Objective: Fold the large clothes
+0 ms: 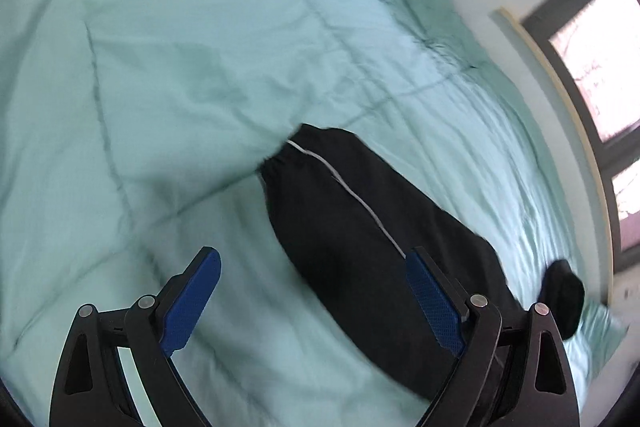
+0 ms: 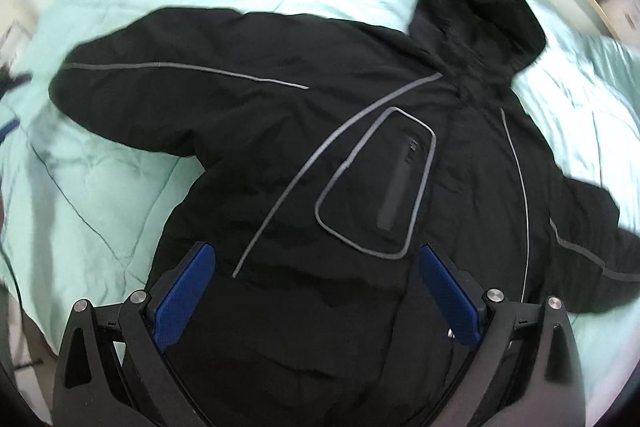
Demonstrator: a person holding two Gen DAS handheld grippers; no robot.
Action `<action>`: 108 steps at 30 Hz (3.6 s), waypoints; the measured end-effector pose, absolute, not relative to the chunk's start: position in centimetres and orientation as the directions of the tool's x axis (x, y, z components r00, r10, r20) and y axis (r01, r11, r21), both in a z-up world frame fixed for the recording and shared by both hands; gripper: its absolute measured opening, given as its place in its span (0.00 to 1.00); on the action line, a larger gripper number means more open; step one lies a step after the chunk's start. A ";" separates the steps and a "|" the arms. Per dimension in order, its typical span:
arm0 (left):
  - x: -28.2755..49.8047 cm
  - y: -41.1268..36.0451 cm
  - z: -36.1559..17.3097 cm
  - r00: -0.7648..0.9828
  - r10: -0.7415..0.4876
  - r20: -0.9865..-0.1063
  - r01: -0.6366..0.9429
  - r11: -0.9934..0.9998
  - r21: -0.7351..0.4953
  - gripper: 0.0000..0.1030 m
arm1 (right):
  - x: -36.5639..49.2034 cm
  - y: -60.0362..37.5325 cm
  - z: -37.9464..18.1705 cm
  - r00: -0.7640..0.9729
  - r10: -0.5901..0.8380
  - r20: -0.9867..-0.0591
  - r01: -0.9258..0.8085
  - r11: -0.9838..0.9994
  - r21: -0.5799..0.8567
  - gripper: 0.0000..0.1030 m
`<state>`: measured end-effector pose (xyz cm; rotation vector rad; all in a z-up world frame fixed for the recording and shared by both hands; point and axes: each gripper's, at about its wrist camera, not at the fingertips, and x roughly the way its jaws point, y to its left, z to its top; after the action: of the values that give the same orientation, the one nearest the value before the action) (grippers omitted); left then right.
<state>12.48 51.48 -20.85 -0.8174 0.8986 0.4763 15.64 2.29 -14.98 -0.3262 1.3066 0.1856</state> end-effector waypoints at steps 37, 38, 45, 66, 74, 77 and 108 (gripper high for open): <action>25.4 11.8 -12.0 0.500 -0.582 -0.641 0.267 0.808 -0.525 0.13 | 15.7 -10.3 -14.3 0.292 -0.100 -0.951 -0.041 0.992 -0.117 0.99; 25.3 9.9 -12.7 0.465 -0.602 -0.649 0.291 0.797 -0.530 0.13 | 15.6 -11.7 -14.7 0.281 -0.107 -0.954 -0.009 0.993 -0.114 0.99; 28.7 1.2 -23.0 0.157 -0.610 -0.777 0.279 0.782 -0.558 0.19 | 16.7 -17.2 -16.0 0.266 -0.164 -0.950 0.116 0.984 -0.137 0.99; 24.8 9.9 -18.1 0.247 -0.572 -0.782 0.187 0.820 -0.541 0.71 | 23.7 -16.4 -22.8 0.214 0.277 -0.937 0.033 0.956 0.290 0.78; 24.7 14.6 -17.2 0.340 -0.469 -0.815 0.080 0.878 -0.472 0.71 | 25.3 -15.7 -24.9 0.176 0.420 -0.890 0.066 0.897 0.436 0.33; 24.9 15.3 -16.9 0.368 -0.445 -0.817 0.082 0.890 -0.448 0.71 | 24.4 -16.7 -20.9 0.290 0.345 -0.893 0.016 0.931 0.365 0.29; 29.8 6.6 -22.1 0.290 -0.342 -0.894 0.212 0.934 -0.289 0.70 | 22.1 -26.4 -18.6 0.368 0.024 -0.929 0.094 0.994 0.063 0.76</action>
<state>29.80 6.55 -22.14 -0.1226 1.2228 -0.3710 22.15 -26.41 -18.64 0.1120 1.1936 -0.0451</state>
